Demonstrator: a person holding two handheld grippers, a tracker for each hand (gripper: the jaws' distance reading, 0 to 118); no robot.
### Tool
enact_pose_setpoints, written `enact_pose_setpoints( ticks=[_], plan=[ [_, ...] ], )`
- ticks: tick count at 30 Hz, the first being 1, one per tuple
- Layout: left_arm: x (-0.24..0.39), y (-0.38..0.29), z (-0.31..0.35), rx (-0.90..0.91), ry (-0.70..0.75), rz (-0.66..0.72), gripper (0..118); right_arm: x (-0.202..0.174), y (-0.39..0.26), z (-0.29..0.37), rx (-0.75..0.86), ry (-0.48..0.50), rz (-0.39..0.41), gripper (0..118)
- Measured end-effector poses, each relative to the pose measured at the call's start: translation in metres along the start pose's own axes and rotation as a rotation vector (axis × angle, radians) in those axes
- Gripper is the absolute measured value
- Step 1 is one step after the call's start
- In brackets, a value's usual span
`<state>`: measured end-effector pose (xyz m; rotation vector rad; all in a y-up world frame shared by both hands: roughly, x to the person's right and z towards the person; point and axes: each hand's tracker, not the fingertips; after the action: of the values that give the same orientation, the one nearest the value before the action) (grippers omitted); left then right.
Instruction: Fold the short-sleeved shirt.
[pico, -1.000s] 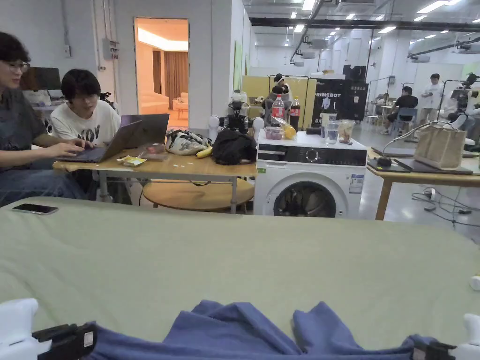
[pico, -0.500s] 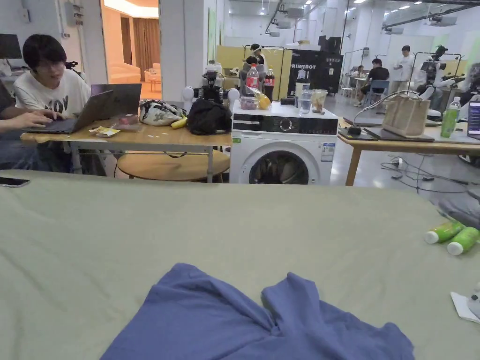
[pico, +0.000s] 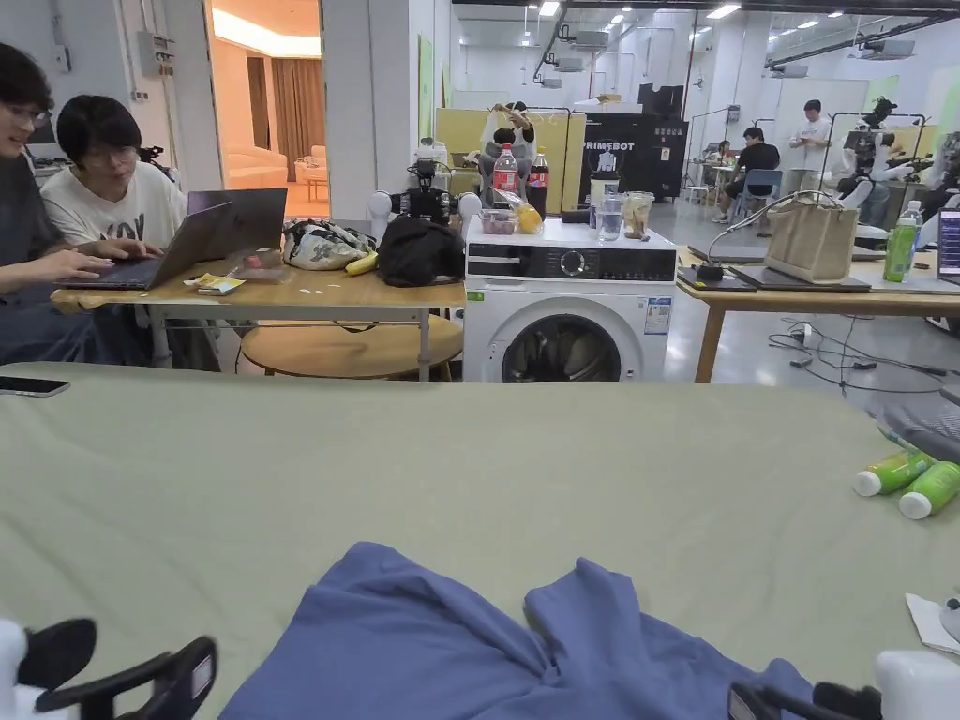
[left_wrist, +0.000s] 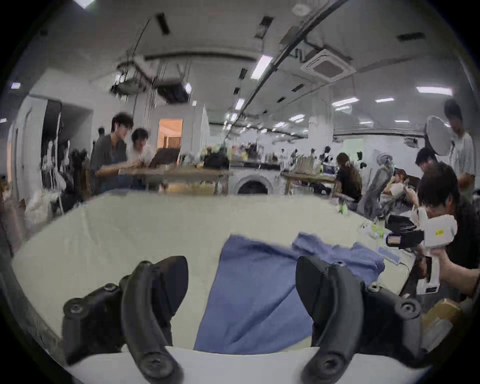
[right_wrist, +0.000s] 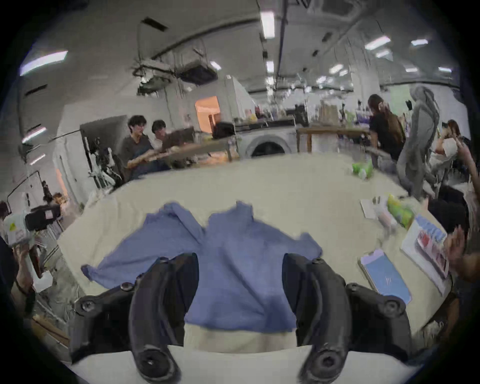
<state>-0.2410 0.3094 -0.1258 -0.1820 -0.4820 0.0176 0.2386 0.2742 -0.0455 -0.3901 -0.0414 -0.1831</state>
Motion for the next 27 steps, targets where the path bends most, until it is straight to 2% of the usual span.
enact_pose_setpoints(
  ticks=[3,4,5,6,9,10,11,12,14,17,19,21,23,24,25,26,27],
  plan=[
    [0.021,0.012,-0.008,0.016,-0.026,0.034,85,-0.021,0.004,0.001,0.056,0.024,-0.001,68],
    [0.025,0.011,-0.011,0.016,-0.036,0.049,79,-0.028,0.003,0.001,0.076,0.022,0.015,67],
    [0.028,0.013,-0.014,0.007,-0.047,0.063,69,-0.033,0.003,0.001,0.086,0.018,0.035,64],
    [0.031,0.014,-0.017,-0.02,-0.045,0.077,54,-0.039,0.003,0.001,0.085,-0.002,0.062,57],
    [0.027,0.006,-0.023,-0.048,-0.077,0.099,36,-0.048,0.001,0.0,0.075,0.016,0.081,46],
    [0.028,0.005,-0.024,-0.049,-0.079,0.106,10,-0.049,0.0,0.001,0.071,0.036,0.08,30],
    [0.03,0.003,-0.022,-0.051,-0.074,0.107,0,-0.05,-0.001,-0.002,0.069,0.038,0.083,15],
    [0.032,0.003,-0.022,-0.051,-0.072,0.103,0,-0.052,-0.003,-0.002,0.067,0.034,0.091,5],
    [0.031,0.001,-0.022,-0.072,-0.066,0.099,0,-0.053,-0.005,-0.002,0.06,0.032,0.107,0],
    [0.03,-0.001,-0.02,-0.094,-0.048,0.093,0,-0.05,-0.006,-0.006,0.042,0.017,0.094,0],
    [0.022,-0.001,-0.017,-0.095,-0.041,0.094,0,-0.046,-0.006,-0.007,0.034,0.026,0.051,0],
    [0.011,-0.003,-0.015,-0.11,-0.035,0.141,0,-0.042,-0.008,-0.006,0.028,0.035,0.029,0],
    [-0.01,-0.013,-0.017,-0.225,0.009,0.188,3,-0.04,-0.01,-0.004,0.023,0.041,0.029,0],
    [-0.019,-0.02,-0.018,-0.269,0.026,0.194,16,-0.039,-0.013,-0.002,0.02,0.046,0.033,0],
    [-0.03,-0.028,-0.015,-0.292,0.06,0.183,38,-0.037,-0.015,-0.002,0.011,0.051,0.039,0],
    [-0.039,-0.036,-0.014,-0.316,0.045,0.187,52,-0.037,-0.017,-0.001,0.0,0.057,0.046,0],
    [-0.049,-0.046,-0.011,-0.36,0.034,0.214,60,-0.036,-0.02,-0.001,-0.011,0.062,0.054,0]
  ],
)
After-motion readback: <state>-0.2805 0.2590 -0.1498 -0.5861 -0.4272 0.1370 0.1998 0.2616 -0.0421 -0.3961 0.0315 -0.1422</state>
